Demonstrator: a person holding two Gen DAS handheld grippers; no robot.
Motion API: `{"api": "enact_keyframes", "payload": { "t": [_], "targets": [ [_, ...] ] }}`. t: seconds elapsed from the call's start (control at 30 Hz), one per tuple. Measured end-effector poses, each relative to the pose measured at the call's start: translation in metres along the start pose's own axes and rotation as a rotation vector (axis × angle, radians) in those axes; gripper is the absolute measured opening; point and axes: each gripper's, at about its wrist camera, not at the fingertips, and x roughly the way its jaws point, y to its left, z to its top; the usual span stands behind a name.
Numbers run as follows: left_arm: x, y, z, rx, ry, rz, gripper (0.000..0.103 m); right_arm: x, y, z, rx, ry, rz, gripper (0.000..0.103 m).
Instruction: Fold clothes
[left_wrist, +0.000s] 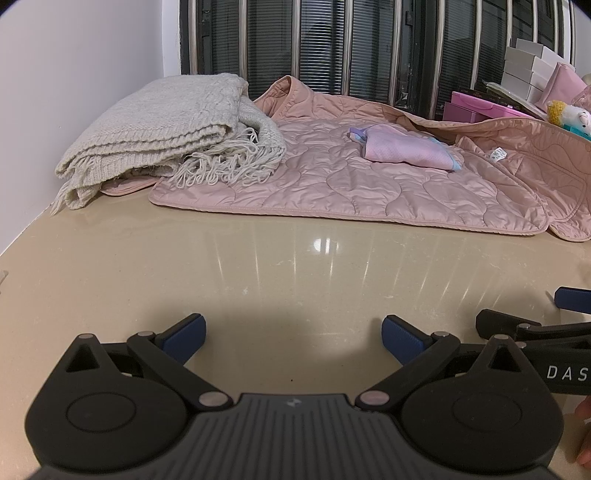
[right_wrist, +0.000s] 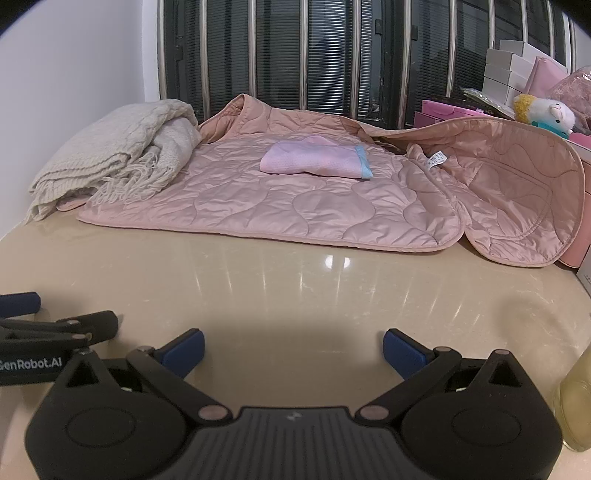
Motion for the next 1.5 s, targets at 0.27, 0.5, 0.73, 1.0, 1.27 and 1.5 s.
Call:
{"api": "enact_keyframes", "payload": {
  "t": [0.27, 0.5, 0.73, 1.0, 1.27, 1.5],
  "targets": [
    [0.0003, 0.0, 0.0001, 0.0, 0.0, 0.0, 0.102, -0.0002, -0.0026, 0.0004, 0.0, 0.0, 0.0, 0.103],
    [0.0002, -0.0001, 0.0001, 0.0, 0.0, 0.0, 0.102, 0.0003, -0.0028, 0.0002, 0.001, 0.0, 0.0, 0.103],
    [0.0001, -0.0002, 0.0001, 0.001, 0.0, 0.0, 0.102, 0.0, 0.0001, -0.0002, 0.001, -0.001, -0.001, 0.103],
    [0.0001, -0.0002, 0.0001, 0.001, 0.0, 0.0, 0.102, 0.0004, -0.0016, -0.0006, 0.0, -0.001, 0.0, 0.103],
    [0.0001, -0.0003, 0.0, 0.001, 0.0, 0.0, 0.102, -0.0005, -0.0005, -0.0007, 0.0, -0.001, 0.0, 0.103],
    [0.0001, -0.0004, 0.0, 0.001, 0.0, 0.0, 0.102, 0.0001, -0.0002, -0.0009, 0.001, -0.001, 0.0, 0.103]
  ]
}}
